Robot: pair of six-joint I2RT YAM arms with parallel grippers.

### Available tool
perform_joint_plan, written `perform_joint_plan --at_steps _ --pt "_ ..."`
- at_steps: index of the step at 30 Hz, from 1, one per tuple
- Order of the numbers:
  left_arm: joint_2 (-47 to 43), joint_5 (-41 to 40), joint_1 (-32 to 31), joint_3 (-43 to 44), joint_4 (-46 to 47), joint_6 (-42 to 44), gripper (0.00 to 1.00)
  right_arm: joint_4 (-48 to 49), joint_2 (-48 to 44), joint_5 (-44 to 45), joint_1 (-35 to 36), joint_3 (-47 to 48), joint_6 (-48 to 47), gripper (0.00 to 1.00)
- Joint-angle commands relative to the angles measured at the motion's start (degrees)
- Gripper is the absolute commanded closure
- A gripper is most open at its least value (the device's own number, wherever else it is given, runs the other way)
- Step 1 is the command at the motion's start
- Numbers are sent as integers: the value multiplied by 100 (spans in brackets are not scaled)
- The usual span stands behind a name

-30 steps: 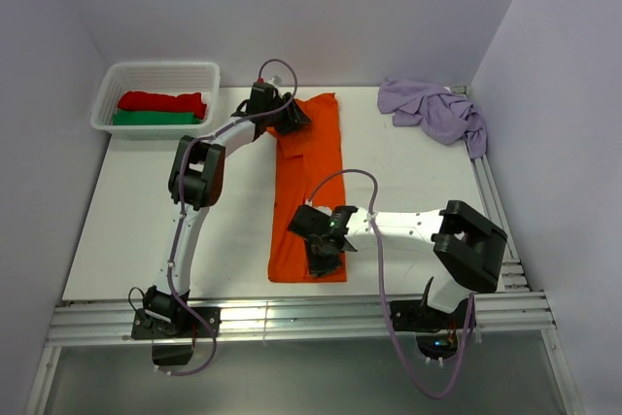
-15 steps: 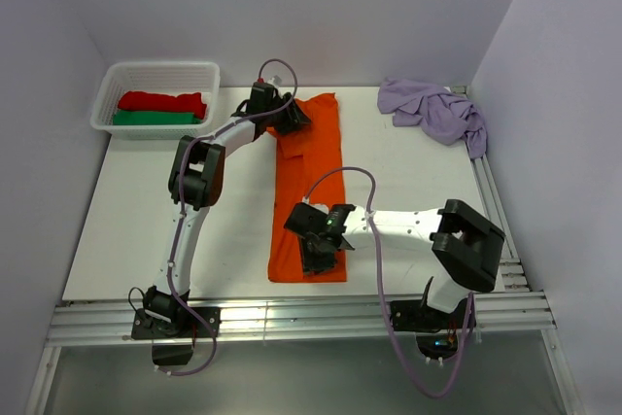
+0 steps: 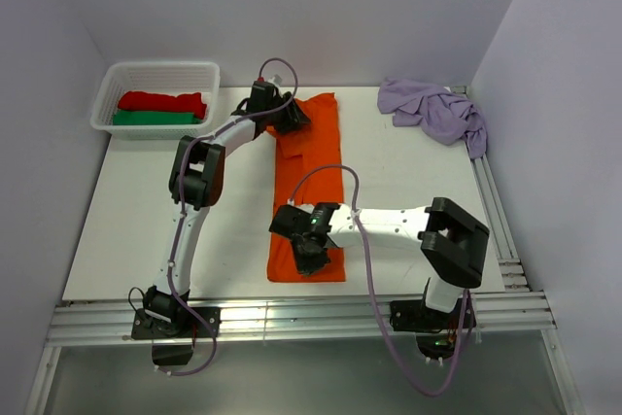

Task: Roll the t-shirts
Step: Fold the tshirt

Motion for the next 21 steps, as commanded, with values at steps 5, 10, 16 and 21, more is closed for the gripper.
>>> perform_joint_plan --at_steps 5,10,16,21 --pt "183 -265 67 365 -361 173 46 -819 285 348 370 465 -266 94" --pt "131 -186 67 340 -379 164 43 -784 -92 365 379 325 -240 57" --pt "-370 -63 76 -143 -64 77 35 -661 -776 410 317 79 -73 53" --pt "-976 218 137 -337 -106 -116 27 -284 -1926 182 -165 -623 93 55"
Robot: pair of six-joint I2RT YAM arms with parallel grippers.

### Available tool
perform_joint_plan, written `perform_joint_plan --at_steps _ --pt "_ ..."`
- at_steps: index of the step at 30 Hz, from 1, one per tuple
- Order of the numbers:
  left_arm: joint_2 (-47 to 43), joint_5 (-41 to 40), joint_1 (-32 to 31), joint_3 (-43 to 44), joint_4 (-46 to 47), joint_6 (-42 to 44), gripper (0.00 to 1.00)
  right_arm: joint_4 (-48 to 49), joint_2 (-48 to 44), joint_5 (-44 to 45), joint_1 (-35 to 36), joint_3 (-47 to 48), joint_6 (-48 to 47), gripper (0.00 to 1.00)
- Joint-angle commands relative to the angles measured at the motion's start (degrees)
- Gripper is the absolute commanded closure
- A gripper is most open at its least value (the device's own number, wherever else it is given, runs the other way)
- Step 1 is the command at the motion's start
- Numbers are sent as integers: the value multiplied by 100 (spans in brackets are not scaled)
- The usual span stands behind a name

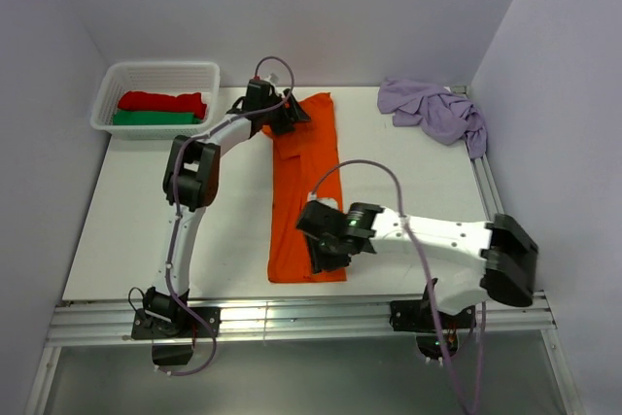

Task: Roll the t-shirts
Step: Fold the tshirt

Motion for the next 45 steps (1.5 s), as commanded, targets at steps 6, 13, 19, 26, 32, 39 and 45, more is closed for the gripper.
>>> perform_joint_plan --at_steps 6,13,19,26,32,39,45 --pt "-1562 455 287 86 -958 -168 0 810 -2213 -869 -1788 -1601 66 53" --pt "-3201 132 331 -823 -2295 263 0 1109 -2347 -1230 -2301 -2409 -137 57" --pt "-5776 -299 -11 -4163 -2269 27 2 1839 -2356 -1775 -2731 -2972 -269 57" --pt "-7538 -713 -934 -6967 -2068 -808 8 2831 -1829 -2355 -3031 -3395 -102 57" --pt "-8409 -651 -1285 -8446 -1540 -1345 13 3069 -1389 -2382 -3022 -3439 -155 57" --pt "-7997 -1064 -2156 -8780 -1163 -1828 20 3280 -1380 -2452 -3004 -3685 3 57" --pt "-7812 -1258 -2332 -8982 -1091 -1925 36 3360 -1407 -2408 -2908 -3913 153 58"
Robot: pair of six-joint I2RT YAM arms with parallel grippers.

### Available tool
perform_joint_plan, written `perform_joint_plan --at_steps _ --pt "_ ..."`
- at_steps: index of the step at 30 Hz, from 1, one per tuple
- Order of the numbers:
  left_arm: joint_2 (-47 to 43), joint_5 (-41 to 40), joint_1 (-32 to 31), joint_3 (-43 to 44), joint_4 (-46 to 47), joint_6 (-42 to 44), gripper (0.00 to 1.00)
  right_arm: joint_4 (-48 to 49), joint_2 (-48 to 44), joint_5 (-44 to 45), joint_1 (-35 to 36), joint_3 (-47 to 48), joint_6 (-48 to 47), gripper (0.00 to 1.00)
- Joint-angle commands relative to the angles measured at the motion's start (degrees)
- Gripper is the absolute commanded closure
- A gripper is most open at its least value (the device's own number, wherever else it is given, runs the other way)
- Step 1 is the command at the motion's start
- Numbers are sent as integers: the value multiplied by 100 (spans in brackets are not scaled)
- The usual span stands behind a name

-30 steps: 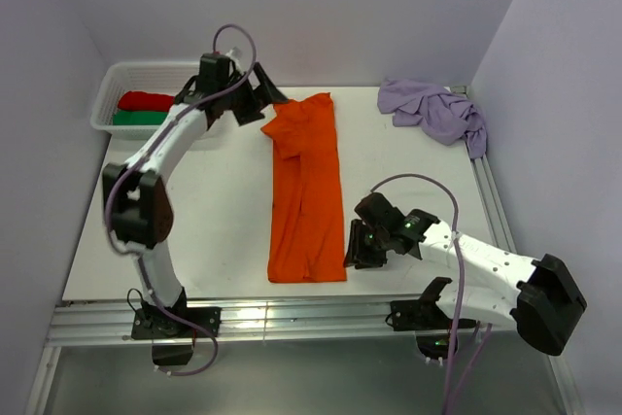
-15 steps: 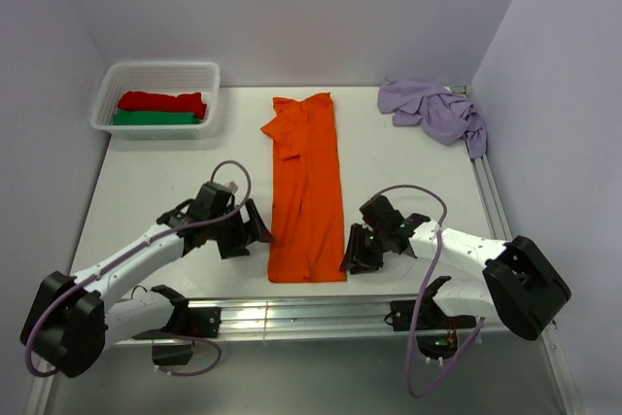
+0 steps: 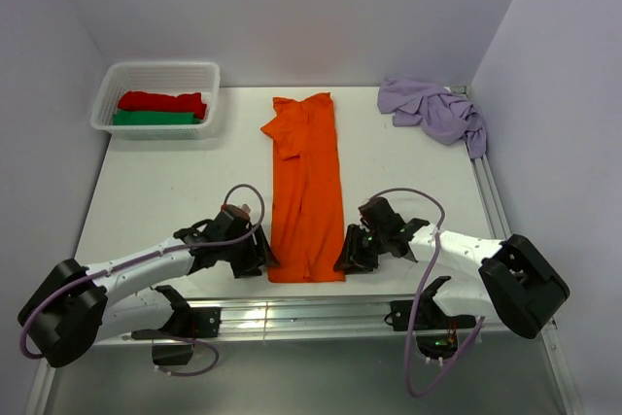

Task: Roll the t-shirts
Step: Fold the tshirt

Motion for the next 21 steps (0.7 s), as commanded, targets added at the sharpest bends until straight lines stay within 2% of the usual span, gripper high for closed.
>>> perform_joint_plan --at_steps 1,5,6,7,14,18,19,21 --pt "-7 -235 -68 -131 281 -126 37 -85 36 276 89 -239 48 58" --pt "81 -50 -111 -385 510 -188 43 -164 176 355 168 -257 66 60" --pt "142 -6 -129 -421 571 -205 50 -208 185 416 185 -248 74 60" --pt "177 11 -147 -438 615 -223 51 -252 185 443 194 -240 83 60" --pt "239 73 -375 -658 870 -416 48 -1094 -78 1013 247 -29 74 56" --pt "222 91 -472 -764 993 -539 50 -1210 -70 1085 247 -19 65 57" --pt "222 91 -489 -773 1002 -557 51 -1219 -61 1102 238 -37 74 58" --pt "257 64 -551 -781 1011 -583 57 -1158 9 1041 238 -81 57 68"
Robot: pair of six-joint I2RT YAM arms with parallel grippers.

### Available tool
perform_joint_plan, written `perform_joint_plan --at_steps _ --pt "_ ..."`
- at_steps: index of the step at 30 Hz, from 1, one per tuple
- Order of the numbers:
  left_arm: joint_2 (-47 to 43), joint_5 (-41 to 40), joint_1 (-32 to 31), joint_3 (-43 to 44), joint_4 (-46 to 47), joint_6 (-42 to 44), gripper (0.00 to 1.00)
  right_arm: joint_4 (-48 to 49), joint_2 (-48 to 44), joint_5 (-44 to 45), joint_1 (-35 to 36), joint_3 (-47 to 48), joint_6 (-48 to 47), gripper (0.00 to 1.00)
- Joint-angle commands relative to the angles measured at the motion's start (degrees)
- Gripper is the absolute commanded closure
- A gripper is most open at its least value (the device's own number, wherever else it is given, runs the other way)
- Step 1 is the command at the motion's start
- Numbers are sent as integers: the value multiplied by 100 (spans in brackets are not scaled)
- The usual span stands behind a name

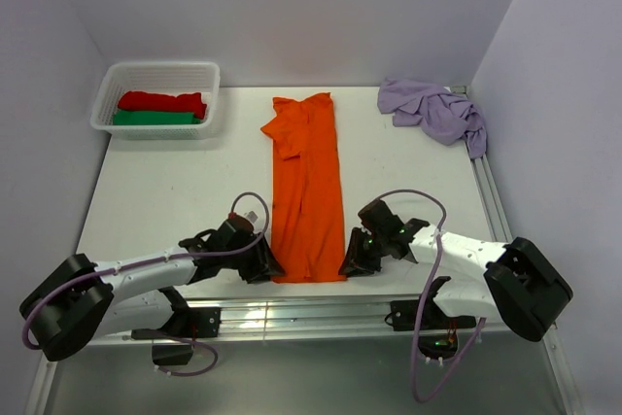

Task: Roll the t-shirts
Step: Fold the tshirt

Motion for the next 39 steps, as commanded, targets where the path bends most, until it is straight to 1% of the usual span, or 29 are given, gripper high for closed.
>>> perform_joint_plan --at_steps 1,2,4,5,6,10,13,19,23,29,32,37,39 --pt "158 -176 -129 -209 -254 -11 60 -572 182 586 31 -177 -153 70" --pt "185 -176 -147 -200 -245 -11 62 -493 226 516 31 -186 -144 74" --pt "281 -176 -156 -182 -272 -28 80 -474 270 498 39 -134 -188 83" --pt "299 -176 -173 -165 -298 -46 89 -544 322 498 31 -99 -206 94" --pt "308 -176 -182 -165 -316 -72 100 -588 332 498 39 -29 -223 100" --pt "212 -141 -200 -139 -412 -143 100 -834 279 515 31 112 -285 100" --pt "124 -132 -208 72 -754 -143 100 -1080 147 507 31 261 -285 100" --pt "71 -53 -200 836 -1449 -151 100 -1581 42 524 4 745 -373 100" --pt "149 69 -112 1319 -1564 -73 100 -1792 -2 559 -48 1052 -443 100" --pt "484 369 11 1742 -1546 -72 99 -2021 86 489 -180 1492 -610 100" --pt "563 413 55 1909 -1633 -151 100 -2126 86 419 -320 1685 -707 100" --pt "642 369 204 2164 -1801 -134 100 -2258 217 261 -759 2028 -1040 100" --pt "677 369 406 2313 -1880 -47 100 -2355 357 191 -935 2212 -1207 100"
